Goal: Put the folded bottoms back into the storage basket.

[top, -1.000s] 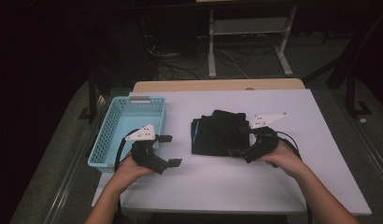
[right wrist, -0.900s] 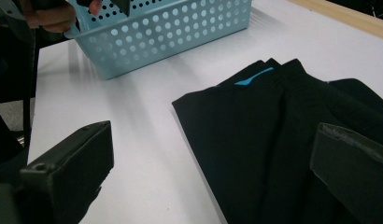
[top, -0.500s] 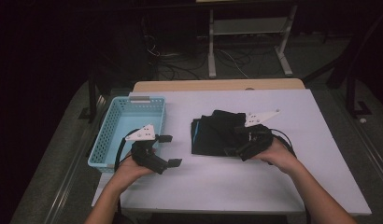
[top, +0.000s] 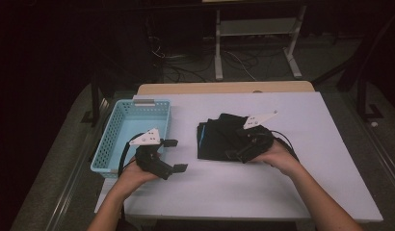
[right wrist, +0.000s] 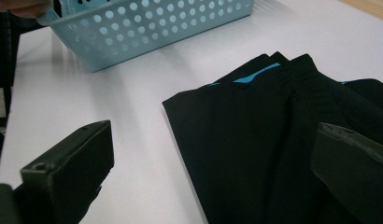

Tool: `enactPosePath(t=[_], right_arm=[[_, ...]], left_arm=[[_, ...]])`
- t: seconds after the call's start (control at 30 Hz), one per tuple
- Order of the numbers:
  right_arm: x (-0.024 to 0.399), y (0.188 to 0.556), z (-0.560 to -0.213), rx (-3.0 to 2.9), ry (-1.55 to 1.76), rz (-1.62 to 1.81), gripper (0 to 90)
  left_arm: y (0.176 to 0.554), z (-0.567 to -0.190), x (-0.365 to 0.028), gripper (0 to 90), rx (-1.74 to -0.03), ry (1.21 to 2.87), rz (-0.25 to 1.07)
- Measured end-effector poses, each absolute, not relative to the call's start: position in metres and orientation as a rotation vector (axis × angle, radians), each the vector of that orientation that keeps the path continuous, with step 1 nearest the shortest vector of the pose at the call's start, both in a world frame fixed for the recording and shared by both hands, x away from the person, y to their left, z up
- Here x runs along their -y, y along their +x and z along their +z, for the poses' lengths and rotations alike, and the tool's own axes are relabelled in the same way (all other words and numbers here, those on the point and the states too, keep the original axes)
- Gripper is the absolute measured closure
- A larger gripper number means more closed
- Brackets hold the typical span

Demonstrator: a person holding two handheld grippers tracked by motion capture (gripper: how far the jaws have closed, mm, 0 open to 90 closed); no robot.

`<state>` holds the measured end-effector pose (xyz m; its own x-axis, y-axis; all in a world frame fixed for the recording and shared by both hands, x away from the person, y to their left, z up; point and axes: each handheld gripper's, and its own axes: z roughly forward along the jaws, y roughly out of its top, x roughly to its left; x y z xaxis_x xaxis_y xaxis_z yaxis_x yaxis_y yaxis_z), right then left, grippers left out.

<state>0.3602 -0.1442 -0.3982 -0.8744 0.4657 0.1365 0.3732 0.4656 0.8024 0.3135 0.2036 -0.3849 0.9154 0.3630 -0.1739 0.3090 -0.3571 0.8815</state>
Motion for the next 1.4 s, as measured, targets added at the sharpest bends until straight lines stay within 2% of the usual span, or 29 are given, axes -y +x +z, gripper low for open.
enactPosePath(t=[0.37, 0.77, 0.83, 0.9, 1.1, 1.13, 1.3, 1.4], right_arm=[[0.140, 0.363, -0.403, -2.611, 0.729, 1.389, 4.9], [0.141, 0.366, -0.409, -2.663, 0.732, 1.347, 15.6], [0.141, 0.366, -0.411, -2.672, 0.727, 1.347, 18.6], [0.142, 0.366, -0.413, -2.693, 0.709, 1.344, 25.4], [0.142, 0.367, -0.416, -2.721, 0.716, 1.351, 32.8], [0.142, 0.368, -0.417, -2.737, 0.717, 1.342, 36.3], [0.142, 0.369, -0.420, -2.762, 0.702, 1.325, 39.7], [0.141, 0.369, -0.423, -2.772, 0.701, 1.312, 45.0]], left_arm=[[0.313, -0.385, -0.203, 0.1, -0.485, 1.968, 0.062], [0.313, -0.385, -0.203, 0.1, -0.487, 1.969, 0.061], [0.313, -0.385, -0.203, 0.1, -0.486, 1.969, 0.061], [0.313, -0.385, -0.203, 0.1, -0.486, 1.969, 0.060], [0.313, -0.385, -0.203, 0.1, -0.487, 1.969, 0.060], [0.313, -0.385, -0.203, 0.1, -0.486, 1.969, 0.060], [0.313, -0.385, -0.203, 0.1, -0.486, 1.969, 0.059], [0.313, -0.385, -0.203, 0.1, -0.486, 1.968, 0.059]])
